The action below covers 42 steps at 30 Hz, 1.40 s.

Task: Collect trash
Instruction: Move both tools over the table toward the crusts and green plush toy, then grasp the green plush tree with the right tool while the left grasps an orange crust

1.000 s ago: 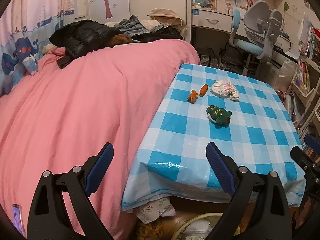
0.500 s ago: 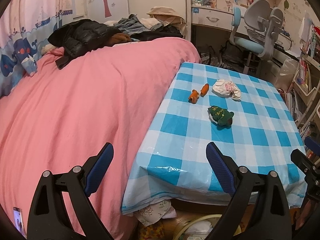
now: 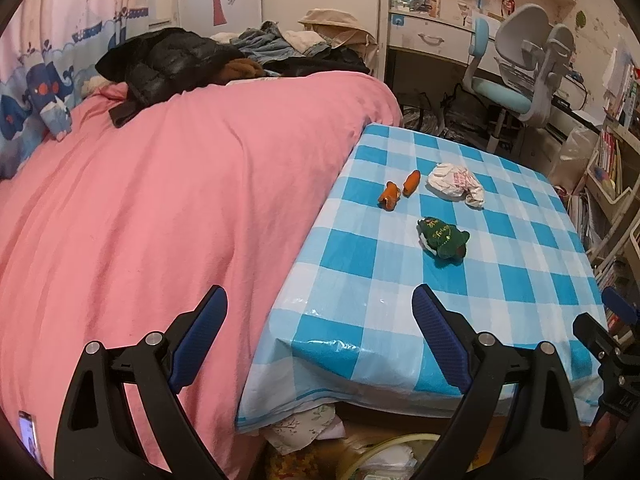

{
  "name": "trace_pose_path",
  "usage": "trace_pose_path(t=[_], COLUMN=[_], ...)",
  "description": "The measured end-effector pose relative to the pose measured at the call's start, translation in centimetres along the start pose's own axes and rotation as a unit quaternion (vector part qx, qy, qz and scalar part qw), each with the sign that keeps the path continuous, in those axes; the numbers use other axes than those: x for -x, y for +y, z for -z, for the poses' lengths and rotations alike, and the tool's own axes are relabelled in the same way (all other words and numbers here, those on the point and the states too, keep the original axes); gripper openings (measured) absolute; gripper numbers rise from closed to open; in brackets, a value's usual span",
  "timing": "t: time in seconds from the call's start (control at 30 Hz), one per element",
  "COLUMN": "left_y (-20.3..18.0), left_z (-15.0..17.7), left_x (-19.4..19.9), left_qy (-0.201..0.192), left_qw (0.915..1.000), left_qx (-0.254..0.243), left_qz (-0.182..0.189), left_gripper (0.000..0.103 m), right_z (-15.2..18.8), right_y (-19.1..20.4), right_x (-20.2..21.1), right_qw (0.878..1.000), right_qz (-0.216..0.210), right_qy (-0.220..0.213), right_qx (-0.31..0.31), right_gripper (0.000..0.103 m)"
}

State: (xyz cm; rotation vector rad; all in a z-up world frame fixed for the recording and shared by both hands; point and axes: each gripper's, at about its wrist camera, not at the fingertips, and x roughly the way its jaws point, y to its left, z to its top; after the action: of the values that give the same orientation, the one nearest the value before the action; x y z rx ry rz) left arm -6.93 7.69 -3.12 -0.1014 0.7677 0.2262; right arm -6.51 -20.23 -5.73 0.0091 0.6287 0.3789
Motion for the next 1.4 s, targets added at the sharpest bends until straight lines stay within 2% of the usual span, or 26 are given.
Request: trace_pose_path(t=[0.33, 0.73, 1.07, 1.4], left_y=[0.1, -0.4, -3.4, -5.9], left_z=[-1.5, -5.6, -8.4, -10.1], left_x=[-2.2, -7.7, -14.3, -18.2], left_qy=[0.015, 0.022, 0.046, 0.058], left_qw=[0.9995, 0.9988, 0.9987, 0.9973], left_qx=[0.027, 0.041, -0.011, -0.038], left_qz=[0.011, 0.014, 0.02, 0.026], left_gripper=[0.09, 0.09, 0.09, 0.09], right_z=[-1.3, -3.4, -4.9, -5.6], right_y=[0.1, 2.9, 3.0, 3.4], right_x=[-1.9, -8.3, -13.1, -16.2], right_qw=[1.0, 0.997, 0.995, 0.992], right_qz=[-0.005, -0.024, -0.048, -0.063], right_qy=[0.01, 0.049, 0.068, 0.085], right_qx=[0.003, 0.059, 0.058, 0.072], right_gripper=[0.091, 0.091, 0.091, 0.086])
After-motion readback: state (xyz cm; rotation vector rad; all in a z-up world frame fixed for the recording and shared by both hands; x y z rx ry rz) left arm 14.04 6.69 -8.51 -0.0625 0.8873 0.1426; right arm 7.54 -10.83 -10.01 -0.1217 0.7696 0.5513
